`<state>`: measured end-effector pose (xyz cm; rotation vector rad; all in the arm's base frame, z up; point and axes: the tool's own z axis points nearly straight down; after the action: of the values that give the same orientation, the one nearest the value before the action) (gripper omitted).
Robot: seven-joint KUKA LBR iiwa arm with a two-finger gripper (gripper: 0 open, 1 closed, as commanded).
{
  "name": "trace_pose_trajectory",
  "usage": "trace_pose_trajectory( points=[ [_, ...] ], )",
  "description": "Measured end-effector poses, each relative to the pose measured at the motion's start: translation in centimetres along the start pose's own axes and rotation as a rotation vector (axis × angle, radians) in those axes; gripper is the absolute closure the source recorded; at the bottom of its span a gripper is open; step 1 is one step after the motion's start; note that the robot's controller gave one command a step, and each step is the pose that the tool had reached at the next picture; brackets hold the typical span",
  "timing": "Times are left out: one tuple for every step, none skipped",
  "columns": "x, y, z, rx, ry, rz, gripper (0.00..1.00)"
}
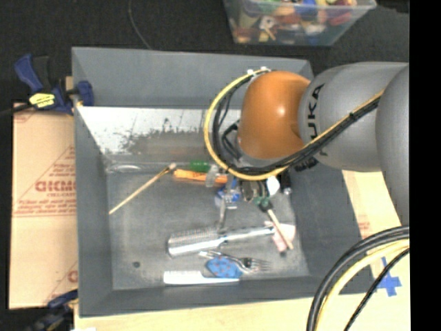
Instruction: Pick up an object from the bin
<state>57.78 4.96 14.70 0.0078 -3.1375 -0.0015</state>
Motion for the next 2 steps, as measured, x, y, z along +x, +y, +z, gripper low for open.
trace_pose_trajectory(
  points=[
    [-0.1,0.0,-0.4,0.000,-0.005,0.002,0.00],
    [5.0,0.6,7.7,0.000,-0.006,-0.073,0.00]
  ],
)
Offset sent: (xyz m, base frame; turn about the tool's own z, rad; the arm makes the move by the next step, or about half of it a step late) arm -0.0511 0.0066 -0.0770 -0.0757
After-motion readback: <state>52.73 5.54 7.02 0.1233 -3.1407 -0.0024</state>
